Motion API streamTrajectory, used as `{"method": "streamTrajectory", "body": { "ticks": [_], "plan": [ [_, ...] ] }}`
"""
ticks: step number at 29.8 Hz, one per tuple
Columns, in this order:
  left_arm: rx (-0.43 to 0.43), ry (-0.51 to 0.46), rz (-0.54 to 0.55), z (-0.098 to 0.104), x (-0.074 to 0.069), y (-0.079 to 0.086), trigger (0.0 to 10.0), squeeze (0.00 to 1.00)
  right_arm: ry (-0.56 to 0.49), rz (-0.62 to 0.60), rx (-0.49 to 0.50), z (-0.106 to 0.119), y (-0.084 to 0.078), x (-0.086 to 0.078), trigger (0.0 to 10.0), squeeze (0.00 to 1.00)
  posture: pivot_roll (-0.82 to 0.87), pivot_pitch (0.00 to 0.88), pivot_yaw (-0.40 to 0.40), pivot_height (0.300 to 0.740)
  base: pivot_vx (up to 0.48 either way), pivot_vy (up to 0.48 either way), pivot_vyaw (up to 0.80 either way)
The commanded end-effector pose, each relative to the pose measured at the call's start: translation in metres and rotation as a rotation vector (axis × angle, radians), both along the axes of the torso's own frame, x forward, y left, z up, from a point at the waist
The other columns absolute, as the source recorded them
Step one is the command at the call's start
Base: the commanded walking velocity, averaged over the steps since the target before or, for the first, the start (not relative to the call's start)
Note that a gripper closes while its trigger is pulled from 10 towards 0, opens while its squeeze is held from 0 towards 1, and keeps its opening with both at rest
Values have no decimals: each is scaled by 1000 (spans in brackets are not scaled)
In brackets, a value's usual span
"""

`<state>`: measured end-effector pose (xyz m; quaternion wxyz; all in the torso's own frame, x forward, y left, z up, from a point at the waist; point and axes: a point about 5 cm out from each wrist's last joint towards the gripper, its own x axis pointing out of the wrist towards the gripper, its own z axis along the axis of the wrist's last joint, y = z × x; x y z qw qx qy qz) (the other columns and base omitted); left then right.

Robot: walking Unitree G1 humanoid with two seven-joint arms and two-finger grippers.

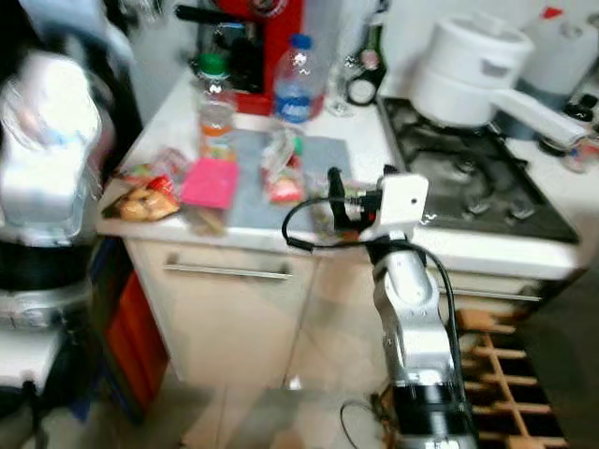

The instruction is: Restocking fridge

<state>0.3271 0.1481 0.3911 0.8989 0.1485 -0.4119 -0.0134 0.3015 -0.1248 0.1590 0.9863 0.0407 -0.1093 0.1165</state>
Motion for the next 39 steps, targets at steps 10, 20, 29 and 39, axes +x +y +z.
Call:
{"method": "streamTrajectory", "body": {
  "ticks": [10, 20, 29, 39],
  "plan": [
    [-18, 317, -250, -30, 59, -20, 10000, 0, -21, -63, -13, 5, -17, -6, 10000, 0, -83, 0, -50, 740, 0, 0, 0],
    [-5, 395, -255, -46, 76, -23, 10000, 0, -35, -55, -27, 8, -15, -8, 10000, 0, -97, 0, -33, 740, 0, 0, -554],
    [6, 417, -274, -49, 79, -22, 10000, 0, -33, -41, -8, 10, -12, -5, 10000, 0, -86, 0, -46, 740, 0, 0, 0],
    [0, 480, -296, -61, 83, -23, 10000, 0, -23, -29, 6, 10, -11, 0, 10000, 0, -76, 0, -54, 740, 0, 0, 0]
  ]
}}
